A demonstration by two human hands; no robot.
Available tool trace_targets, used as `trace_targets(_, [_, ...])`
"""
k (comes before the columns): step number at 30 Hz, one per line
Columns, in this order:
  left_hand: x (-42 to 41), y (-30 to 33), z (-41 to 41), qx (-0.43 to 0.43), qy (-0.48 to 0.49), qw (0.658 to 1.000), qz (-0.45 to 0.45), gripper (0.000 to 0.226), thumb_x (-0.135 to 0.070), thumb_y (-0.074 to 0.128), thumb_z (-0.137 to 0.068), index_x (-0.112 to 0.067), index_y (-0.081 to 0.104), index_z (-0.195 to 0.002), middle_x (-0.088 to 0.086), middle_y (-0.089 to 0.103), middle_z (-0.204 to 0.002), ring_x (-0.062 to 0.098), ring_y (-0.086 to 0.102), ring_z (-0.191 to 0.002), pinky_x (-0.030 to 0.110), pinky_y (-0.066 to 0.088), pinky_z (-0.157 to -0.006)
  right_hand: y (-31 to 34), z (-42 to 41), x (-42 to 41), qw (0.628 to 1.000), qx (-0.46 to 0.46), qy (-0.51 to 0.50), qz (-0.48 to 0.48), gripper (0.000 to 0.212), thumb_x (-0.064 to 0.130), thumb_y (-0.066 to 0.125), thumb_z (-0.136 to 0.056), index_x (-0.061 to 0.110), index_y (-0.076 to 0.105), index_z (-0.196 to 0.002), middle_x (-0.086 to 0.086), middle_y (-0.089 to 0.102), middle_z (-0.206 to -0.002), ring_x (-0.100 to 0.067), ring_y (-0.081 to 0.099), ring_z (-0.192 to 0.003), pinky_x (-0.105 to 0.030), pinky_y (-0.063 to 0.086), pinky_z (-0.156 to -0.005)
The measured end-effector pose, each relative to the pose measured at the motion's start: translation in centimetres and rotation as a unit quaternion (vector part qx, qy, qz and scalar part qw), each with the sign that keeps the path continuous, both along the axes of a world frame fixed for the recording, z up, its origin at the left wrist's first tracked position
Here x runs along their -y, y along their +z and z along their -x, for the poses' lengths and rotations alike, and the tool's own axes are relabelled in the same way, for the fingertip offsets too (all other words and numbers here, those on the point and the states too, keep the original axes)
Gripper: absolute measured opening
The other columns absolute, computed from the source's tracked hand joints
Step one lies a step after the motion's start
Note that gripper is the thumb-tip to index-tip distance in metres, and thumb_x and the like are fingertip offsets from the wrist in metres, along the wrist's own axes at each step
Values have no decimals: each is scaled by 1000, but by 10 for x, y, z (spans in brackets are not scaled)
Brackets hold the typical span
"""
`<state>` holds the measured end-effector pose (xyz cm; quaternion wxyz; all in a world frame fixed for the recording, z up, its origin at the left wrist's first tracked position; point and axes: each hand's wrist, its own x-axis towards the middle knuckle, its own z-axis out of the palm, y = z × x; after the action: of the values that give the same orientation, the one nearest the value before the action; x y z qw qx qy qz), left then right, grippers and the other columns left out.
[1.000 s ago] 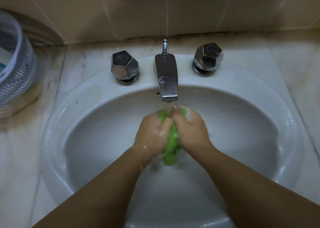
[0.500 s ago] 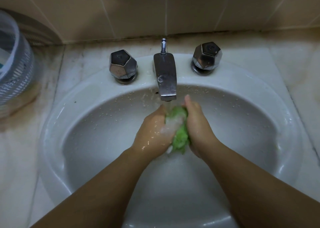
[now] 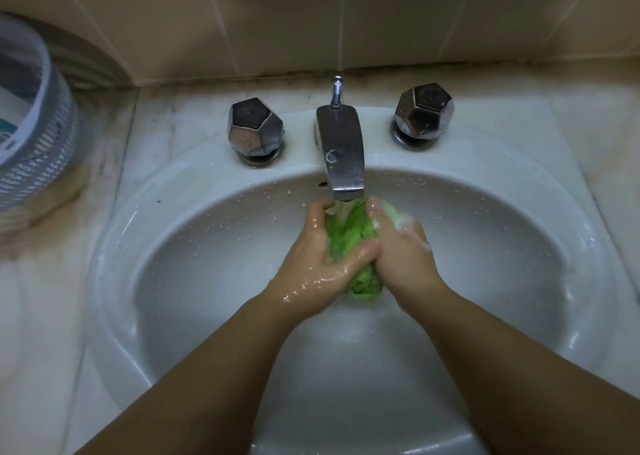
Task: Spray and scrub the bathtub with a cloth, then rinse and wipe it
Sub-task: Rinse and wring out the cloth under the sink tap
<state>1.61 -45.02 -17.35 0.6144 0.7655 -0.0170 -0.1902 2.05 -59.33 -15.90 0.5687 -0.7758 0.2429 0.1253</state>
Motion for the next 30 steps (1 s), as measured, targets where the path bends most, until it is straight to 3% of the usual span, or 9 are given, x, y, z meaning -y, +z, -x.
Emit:
trace_targets(3, [2, 3, -1, 31, -13, 997, -68, 49, -49, 74, -89, -44, 55, -134, -17, 70, -120, -1, 67, -109, 33, 56, -97, -10, -3, 1, 998, -40, -24, -35, 59, 75, 45, -92, 24, 74, -92, -1, 76, -88, -19, 72, -89, -43, 56, -94])
trace_targets(6, [7, 7, -6, -16, 66, 994, -87, 16, -41, 71, -92, -40, 70, -108, -11, 75, -99, 5, 72, -89, 40, 61, -85, -6, -3, -3, 996, -68, -26, -43, 72, 76, 35, -96, 17, 76, -90, -3, 78, -85, -23, 74, -88, -48, 57, -94])
trace_targets(9, [8, 4, -11, -13, 107, 986, -130, 10, -44, 70, -89, -34, 71, -91, -7, 74, -83, 13, 72, -80, 41, 61, -77, -9, 2, -5, 998, -20, 22, -49, 44, 64, 35, -104, 30, 62, -111, 6, 71, -101, -16, 68, -100, -39, 53, -92])
trace_targets(12, [5, 3, -11, -5, 132, 984, -117, 19, -43, 62, -89, -28, 72, -84, -5, 74, -78, 14, 72, -76, 38, 60, -70, -5, 9, -7, 991, 45, 107, -69, 28, 45, 61, -100, 41, 49, -125, 13, 68, -107, -2, 67, -99, -22, 53, -81])
trace_targets(15, [4, 4, -11, -26, 152, 985, -78, 31, -38, 57, -101, -21, 69, -79, 0, 75, -76, 19, 73, -76, 42, 61, -71, -7, 13, -14, 988, 97, 115, -18, 18, 49, 59, -101, 31, 62, -97, 10, 71, -84, -1, 68, -76, -20, 50, -65])
trace_targets(18, [9, 5, -4, -4, 136, 990, -26, 35, -43, 48, -101, -21, 72, -89, -1, 76, -85, 14, 72, -82, 34, 59, -75, -8, 10, -14, 991, 101, 70, 44, 48, 63, 45, -100, 20, 62, -87, 2, 66, -73, -6, 62, -62, -24, 45, -56])
trace_targets(23, [9, 5, 6, 32, 43, 999, -1, 17, -38, 47, -95, -30, 45, -110, -26, 61, -95, 0, 60, -85, 33, 47, -76, -3, 1, -3, 998, 47, 34, 33, 51, 47, 45, -107, 7, 64, -81, -3, 66, -68, -17, 63, -64, -43, 54, -69])
trace_targets(25, [1, 4, 7, 54, -4, 998, 12, 33, -40, 60, -90, -39, 43, -117, -28, 57, -107, 1, 61, -97, 30, 49, -83, -5, -1, -3, 1000, 23, 6, 0, 51, 46, 49, -105, 5, 66, -80, -12, 71, -72, -28, 70, -71, -48, 57, -76])
trace_targets(30, [-6, -3, 3, 135, -153, 968, -147, 85, -59, 82, -74, -47, 42, -148, -11, 52, -140, 5, 52, -128, 28, 46, -107, -9, -9, 4, 982, -58, -99, -152, 50, 53, 50, -105, 10, 74, -98, -14, 78, -89, -31, 77, -86, -54, 60, -90])
